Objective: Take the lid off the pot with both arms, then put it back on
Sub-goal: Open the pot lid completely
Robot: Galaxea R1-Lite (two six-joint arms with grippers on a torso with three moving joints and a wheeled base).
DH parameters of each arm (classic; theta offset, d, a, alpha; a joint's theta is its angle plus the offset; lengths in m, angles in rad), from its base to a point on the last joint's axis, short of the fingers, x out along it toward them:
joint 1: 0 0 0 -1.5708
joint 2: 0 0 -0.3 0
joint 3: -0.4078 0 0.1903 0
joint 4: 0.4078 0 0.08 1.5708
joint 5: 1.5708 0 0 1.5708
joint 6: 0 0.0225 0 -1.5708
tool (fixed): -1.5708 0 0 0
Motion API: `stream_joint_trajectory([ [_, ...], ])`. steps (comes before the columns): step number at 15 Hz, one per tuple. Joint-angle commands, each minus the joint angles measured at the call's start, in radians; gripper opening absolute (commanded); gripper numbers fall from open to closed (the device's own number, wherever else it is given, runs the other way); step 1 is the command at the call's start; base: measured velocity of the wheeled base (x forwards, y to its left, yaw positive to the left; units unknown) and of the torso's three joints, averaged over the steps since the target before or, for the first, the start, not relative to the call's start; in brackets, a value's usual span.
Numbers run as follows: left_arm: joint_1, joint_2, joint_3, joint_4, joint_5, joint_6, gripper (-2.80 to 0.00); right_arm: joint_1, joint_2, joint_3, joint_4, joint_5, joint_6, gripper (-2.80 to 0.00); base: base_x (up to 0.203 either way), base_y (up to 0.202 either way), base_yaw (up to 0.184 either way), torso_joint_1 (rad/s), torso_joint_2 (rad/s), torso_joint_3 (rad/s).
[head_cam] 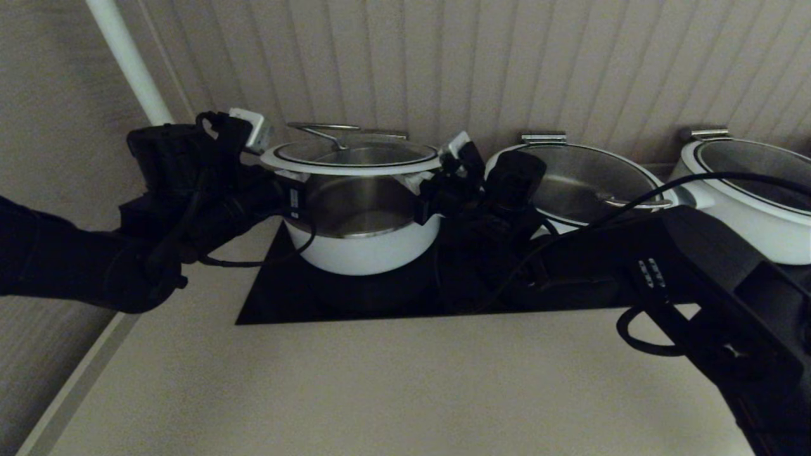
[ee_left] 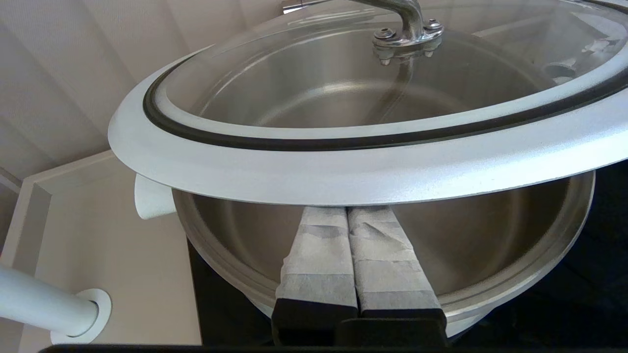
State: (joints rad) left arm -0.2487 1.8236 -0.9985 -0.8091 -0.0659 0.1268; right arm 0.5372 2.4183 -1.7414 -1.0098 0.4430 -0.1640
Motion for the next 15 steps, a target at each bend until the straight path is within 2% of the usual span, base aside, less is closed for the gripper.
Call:
stream_joint_trajectory([
  [1,0.000,0.000,-0.001,-0.004,0.000,0.001,-2.80,0.003,-0.008,0.010,-0.004,0.005,-0.002,-2.80,0.000,0.000,0.000,0.000,0.00,0.000],
  [4,0.000,0.000,0.000,-0.005,0.000,0.001,-2.80,0.004,-0.028,0.047,-0.006,0.005,-0.002,-2.80,0.000,0.000,0.000,0.000,0.00,0.000],
  [15,0.000,0.002,-0.002,-0.005,0.000,0.001,-2.80,0.003,-0.201,0.346,-0.006,0.005,-0.025,-2.80,0.000,0.000,0.000,0.000,0.00,0.000],
])
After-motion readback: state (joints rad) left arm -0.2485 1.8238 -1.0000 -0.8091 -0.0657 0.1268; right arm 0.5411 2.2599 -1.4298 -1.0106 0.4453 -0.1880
